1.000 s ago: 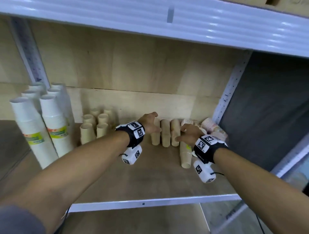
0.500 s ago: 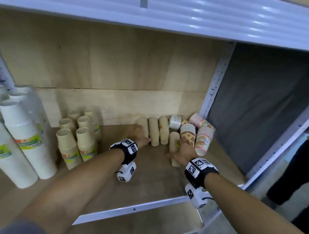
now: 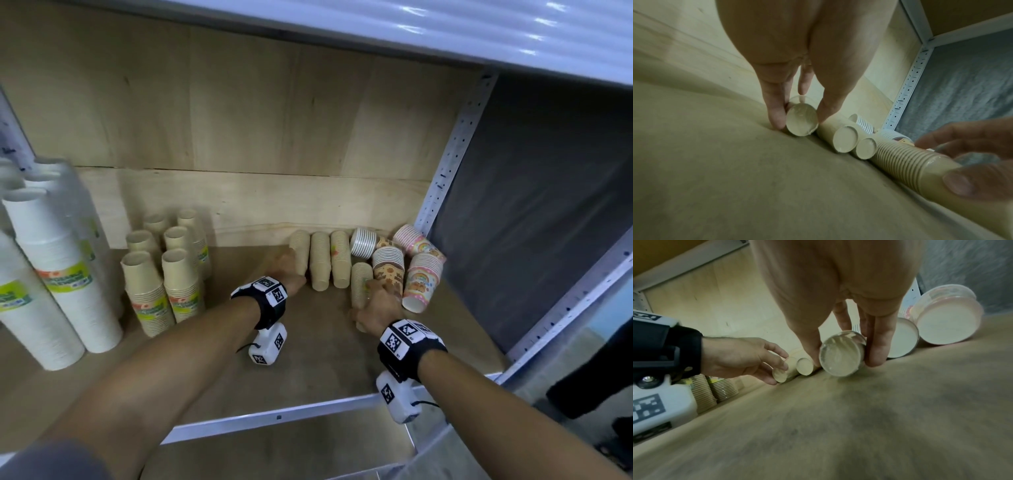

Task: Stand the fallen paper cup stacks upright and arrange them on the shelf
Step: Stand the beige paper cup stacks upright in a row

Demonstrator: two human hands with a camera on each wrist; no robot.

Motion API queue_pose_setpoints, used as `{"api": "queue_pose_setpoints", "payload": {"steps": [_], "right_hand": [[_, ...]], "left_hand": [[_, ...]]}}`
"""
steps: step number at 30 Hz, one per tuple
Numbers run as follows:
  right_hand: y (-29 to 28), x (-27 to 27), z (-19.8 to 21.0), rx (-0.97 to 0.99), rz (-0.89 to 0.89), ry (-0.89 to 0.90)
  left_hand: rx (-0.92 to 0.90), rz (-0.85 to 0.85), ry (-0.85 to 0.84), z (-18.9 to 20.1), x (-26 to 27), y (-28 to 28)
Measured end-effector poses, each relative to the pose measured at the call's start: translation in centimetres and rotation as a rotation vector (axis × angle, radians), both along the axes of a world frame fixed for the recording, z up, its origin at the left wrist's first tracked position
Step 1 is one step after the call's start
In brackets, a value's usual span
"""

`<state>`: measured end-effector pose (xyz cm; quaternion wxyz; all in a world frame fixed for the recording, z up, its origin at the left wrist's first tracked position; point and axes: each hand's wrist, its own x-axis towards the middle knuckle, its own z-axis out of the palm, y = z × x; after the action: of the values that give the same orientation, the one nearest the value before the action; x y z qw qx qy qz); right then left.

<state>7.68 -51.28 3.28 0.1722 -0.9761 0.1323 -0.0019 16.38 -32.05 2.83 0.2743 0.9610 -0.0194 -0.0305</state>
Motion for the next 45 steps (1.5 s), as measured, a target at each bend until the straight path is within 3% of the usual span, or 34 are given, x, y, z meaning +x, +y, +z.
{"api": "queue_pose_setpoints", "payload": {"steps": [6, 11, 18, 22, 32, 45], "right_hand": [[0.2, 1.1, 2.0, -0.002, -0.026, -0.067], [0.3, 2.6, 5.7, -0.070, 0.007, -0.172], [1.8, 4.9, 10.5, -0.171, 0.153, -0.160], [4.4, 5.3, 12.2, -0.126, 0.219, -0.110], [10.6, 5.2, 11.3, -0.062, 0.380, -0.134], [12.3, 4.3, 9.3, 0.010, 0.506, -0.068]], "left_hand": [[-0.019, 0.047, 0.017, 1.7, -0.1, 1.1], [0.040, 0.052, -0.068, 5.5, -0.5, 2.2], [0.057, 0.028, -0.178, 10.3, -1.7, 3.6], [0.129, -0.019, -0.153, 12.0, -2.7, 3.8], [0.265, -0.052, -0.137, 12.4, -4.3, 4.9], [0.248, -0.126, -0.102, 11.9, -5.2, 6.5]]}}
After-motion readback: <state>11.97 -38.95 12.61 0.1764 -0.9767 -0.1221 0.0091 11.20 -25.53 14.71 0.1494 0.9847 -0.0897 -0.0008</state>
